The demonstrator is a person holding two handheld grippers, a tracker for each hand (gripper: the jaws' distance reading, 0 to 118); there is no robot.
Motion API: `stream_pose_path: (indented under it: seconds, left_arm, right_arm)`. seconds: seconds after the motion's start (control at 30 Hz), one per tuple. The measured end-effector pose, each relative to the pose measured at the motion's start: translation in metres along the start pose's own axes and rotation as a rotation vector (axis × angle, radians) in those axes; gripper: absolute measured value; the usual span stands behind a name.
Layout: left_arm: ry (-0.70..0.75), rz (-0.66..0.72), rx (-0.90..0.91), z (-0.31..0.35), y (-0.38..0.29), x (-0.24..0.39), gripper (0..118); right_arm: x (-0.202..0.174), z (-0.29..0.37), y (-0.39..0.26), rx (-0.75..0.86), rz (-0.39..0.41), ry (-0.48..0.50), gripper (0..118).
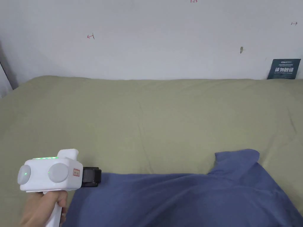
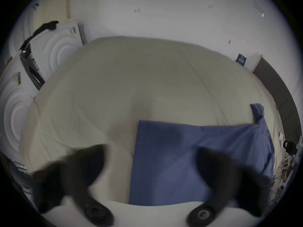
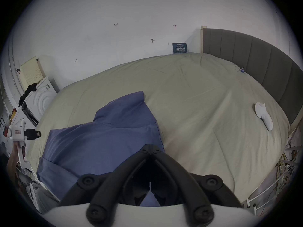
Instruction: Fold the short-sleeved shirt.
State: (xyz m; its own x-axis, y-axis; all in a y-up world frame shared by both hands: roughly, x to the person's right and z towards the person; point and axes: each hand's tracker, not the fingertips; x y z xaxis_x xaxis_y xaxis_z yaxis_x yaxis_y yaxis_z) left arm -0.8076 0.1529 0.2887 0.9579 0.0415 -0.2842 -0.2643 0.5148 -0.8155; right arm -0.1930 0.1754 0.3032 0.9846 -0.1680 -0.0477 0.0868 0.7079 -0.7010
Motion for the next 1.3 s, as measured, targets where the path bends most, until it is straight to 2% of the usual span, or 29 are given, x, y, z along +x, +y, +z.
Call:
stream_pose_path:
  seconds: [0.03, 0.13, 0.23, 0.27, 0.3, 0.37, 0.4, 0.43, 0.53, 0.57, 0.6, 0.63, 0.67, 0.7, 0.77, 0.83, 0.87, 0.9, 0.93, 0.97, 1.0, 1.03, 1.07, 1.1, 1.17, 1.3]
  left_arm:
    - [0.003, 0.006, 0.050, -0.001, 0.005, 0.004, 116]
    - [0.105, -0.028, -0.004, -0.031, 0.015, 0.010, 115]
    - [0.064, -0.015, -0.071, -0.055, 0.021, 0.007, 113]
    - [0.071, -0.044, -0.073, -0.055, 0.019, 0.010, 105]
    - [0.084, -0.071, -0.050, -0.053, 0.017, 0.013, 83]
    - [0.055, -0.067, -0.031, -0.039, 0.013, 0.020, 59]
    - [0.028, -0.085, -0.015, -0.035, 0.012, 0.023, 23]
    - [0.037, -0.088, -0.015, -0.036, 0.010, 0.025, 1]
    - [0.058, -0.109, -0.018, -0.038, 0.005, 0.031, 1]
    - [0.055, -0.094, -0.018, -0.038, 0.005, 0.028, 1]
    - [0.045, -0.073, -0.027, -0.041, 0.009, 0.026, 1]
    - [0.038, -0.060, -0.029, -0.042, 0.011, 0.024, 1]
    - [0.035, -0.055, -0.030, -0.041, 0.012, 0.022, 1]
    - [0.032, -0.049, -0.031, -0.041, 0.012, 0.021, 1]
    - [0.037, -0.053, -0.027, -0.039, 0.011, 0.025, 1]
    - [0.036, -0.050, -0.029, -0.041, 0.012, 0.025, 1]
    - [0.034, -0.047, -0.032, -0.043, 0.012, 0.024, 1]
    - [0.034, -0.045, -0.031, -0.043, 0.013, 0.024, 1]
    - [0.035, -0.048, -0.030, -0.043, 0.013, 0.024, 1]
    - [0.033, -0.055, -0.026, -0.043, 0.014, 0.024, 1]
    - [0.032, -0.061, -0.020, -0.039, 0.012, 0.024, 1]
    - [0.029, -0.070, -0.019, -0.036, 0.012, 0.023, 1]
    - [0.027, -0.074, -0.008, -0.032, 0.010, 0.022, 1]
    - [0.022, -0.074, 0.005, -0.026, 0.010, 0.020, 1]
    - [0.001, -0.069, 0.026, -0.011, 0.007, 0.013, 1]
    - [-0.026, -0.070, 0.085, 0.029, -0.003, 0.000, 1]
  right_arm:
    - [0.001, -0.005, 0.001, -0.007, 0.008, -0.005, 1]
    - [0.004, -0.021, 0.004, -0.039, 0.031, -0.006, 1]
    - [0.007, -0.034, 0.010, -0.049, 0.049, -0.021, 1]
    - [0.006, -0.038, 0.012, -0.053, 0.050, -0.027, 2]
    - [0.006, -0.041, 0.015, -0.058, 0.051, -0.026, 2]
    - [0.006, -0.049, 0.022, -0.074, 0.064, -0.020, 2]
    - [0.007, -0.055, 0.025, -0.085, 0.080, -0.020, 2]
    - [0.007, -0.060, 0.029, -0.102, 0.093, -0.010, 2]
    - [0.006, -0.077, 0.041, -0.125, 0.109, 0.001, 3]
    - [0.005, -0.085, 0.046, -0.140, 0.121, -0.007, 20]
    - [0.004, -0.094, 0.052, -0.149, 0.124, -0.014, 74]
    - [0.005, -0.106, 0.056, -0.191, 0.120, -0.022, 113]
    - [0.003, -0.118, 0.056, -0.235, 0.117, -0.006, 117]
    - [0.003, -0.128, 0.066, -0.191, 0.125, -0.023, 110]
    - [0.000, -0.160, 0.073, -0.315, 0.109, -0.028, 104]
    - [-0.003, -0.177, 0.067, -0.336, 0.136, -0.054, 91]
    - [-0.005, -0.185, 0.067, -0.363, 0.166, -0.076, 89]
    - [-0.006, -0.183, 0.068, -0.336, 0.183, -0.079, 83]
    - [-0.006, -0.170, 0.064, -0.302, 0.186, -0.073, 65]
    - [-0.004, -0.162, 0.065, -0.273, 0.199, -0.074, 28]
    - [0.000, -0.154, 0.068, -0.247, 0.197, -0.037, 3]
    - [0.002, -0.149, 0.071, -0.255, 0.167, 0.012, 3]
    - [0.003, -0.134, 0.063, -0.224, 0.136, 0.007, 3]
    - [0.005, -0.126, 0.062, -0.229, 0.129, 0.050, 3]
    - [0.007, -0.108, 0.060, -0.192, 0.123, 0.047, 3]
    - [0.012, -0.058, 0.058, -0.120, 0.067, 0.107, 3]
